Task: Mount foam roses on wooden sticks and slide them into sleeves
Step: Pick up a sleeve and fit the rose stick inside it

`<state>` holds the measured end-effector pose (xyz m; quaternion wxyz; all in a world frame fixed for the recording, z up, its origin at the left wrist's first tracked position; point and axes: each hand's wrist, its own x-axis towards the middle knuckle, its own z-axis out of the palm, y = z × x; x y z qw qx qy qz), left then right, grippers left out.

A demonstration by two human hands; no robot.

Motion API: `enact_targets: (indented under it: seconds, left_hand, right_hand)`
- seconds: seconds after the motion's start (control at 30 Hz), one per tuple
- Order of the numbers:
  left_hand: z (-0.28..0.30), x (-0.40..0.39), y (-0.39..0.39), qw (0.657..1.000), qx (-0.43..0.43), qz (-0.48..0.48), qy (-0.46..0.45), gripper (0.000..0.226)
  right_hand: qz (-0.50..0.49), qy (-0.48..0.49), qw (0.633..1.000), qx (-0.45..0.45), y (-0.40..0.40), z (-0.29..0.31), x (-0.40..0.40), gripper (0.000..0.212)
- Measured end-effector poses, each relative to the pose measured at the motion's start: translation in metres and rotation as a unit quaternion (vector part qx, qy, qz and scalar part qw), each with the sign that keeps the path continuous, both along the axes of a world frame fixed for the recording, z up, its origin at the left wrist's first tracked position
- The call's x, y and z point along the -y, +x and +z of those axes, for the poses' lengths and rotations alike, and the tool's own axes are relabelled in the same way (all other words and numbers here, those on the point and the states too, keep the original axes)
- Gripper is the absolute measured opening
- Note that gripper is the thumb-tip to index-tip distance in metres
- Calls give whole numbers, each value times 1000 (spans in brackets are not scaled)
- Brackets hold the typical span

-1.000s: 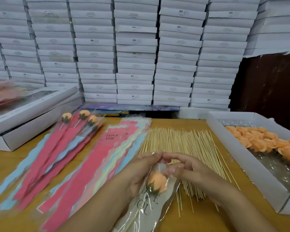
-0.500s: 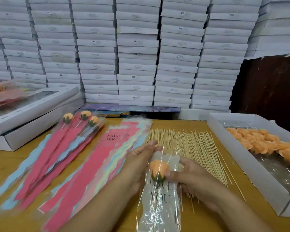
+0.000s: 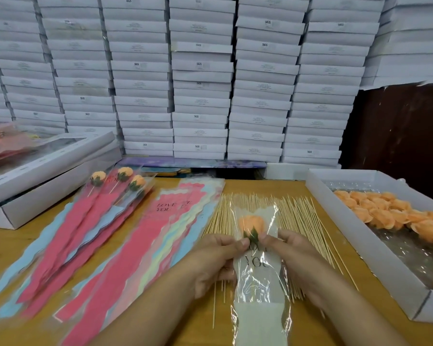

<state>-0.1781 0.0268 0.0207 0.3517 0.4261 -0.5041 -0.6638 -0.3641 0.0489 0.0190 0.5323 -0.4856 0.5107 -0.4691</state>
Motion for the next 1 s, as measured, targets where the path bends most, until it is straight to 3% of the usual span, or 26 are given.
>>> enact_targets:
  seconds: [0.13,0.2,0.37,0.53,0.63,0.73,0.87,1.0]
  left_hand:
    - [2,-2,-1,1000,4,-8,2,38]
    - [2,-1,-3,1000,19,10,6,53]
    - [2,-2,-3,999,7,52,-6,43]
    - [3,-3,-3,997,21,61,-29,43]
    - [4,-4,-3,998,30,38,-34,39]
    - [4,-7,-2,998,49,-34,1,51]
    - [1,-14,-3,988,68,-141,-5,8]
    - [3,-14,-5,994,34,-97,-34,5]
  right_hand:
    - [-1,-11,1000,-2,-1,3,-2,20]
    - [2,-11,1000,6,-2,4,-3,20]
    - [62,25,998,2,-2,4,-4,31]
    - [126,49,991,16,-2,2,-4,24]
    - [80,24,995,53,-5,1,-1,24]
    - [-2,-8,997,77,-8,-1,2,43]
    - [-21,-28,995,94,-7,0,2,39]
    - [34,-10,996,80,-4,2,-2,35]
